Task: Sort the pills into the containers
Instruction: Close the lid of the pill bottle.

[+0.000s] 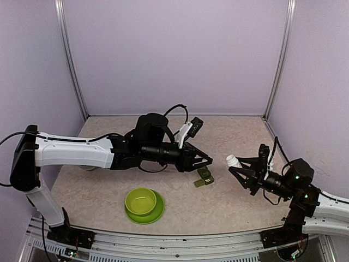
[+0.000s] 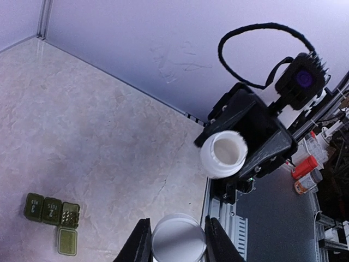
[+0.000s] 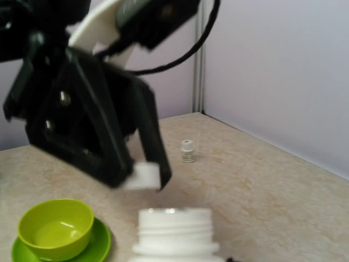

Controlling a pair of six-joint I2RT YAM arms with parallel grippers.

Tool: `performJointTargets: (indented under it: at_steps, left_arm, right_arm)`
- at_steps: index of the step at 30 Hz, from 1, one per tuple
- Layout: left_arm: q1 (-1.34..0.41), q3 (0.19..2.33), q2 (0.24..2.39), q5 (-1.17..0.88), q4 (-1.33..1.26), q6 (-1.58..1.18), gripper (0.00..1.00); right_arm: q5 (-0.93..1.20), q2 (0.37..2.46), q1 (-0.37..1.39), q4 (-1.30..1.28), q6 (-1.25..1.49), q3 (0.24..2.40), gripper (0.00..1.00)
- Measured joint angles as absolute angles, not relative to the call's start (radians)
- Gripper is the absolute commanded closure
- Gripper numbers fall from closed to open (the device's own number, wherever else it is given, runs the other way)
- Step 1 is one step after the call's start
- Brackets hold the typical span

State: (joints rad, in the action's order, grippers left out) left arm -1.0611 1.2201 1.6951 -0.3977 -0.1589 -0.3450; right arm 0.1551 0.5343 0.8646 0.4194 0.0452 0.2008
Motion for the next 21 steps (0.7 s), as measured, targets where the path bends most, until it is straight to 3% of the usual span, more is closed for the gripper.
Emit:
performJointTargets:
  at_steps: [21]
  left_arm:
    - [-1.107,1.277,1.713,-0.446,-0.263,-0.449,0.74]
  right_arm:
    - [0.161,0.684,0.942,0.531,0.034,0.240,1.00]
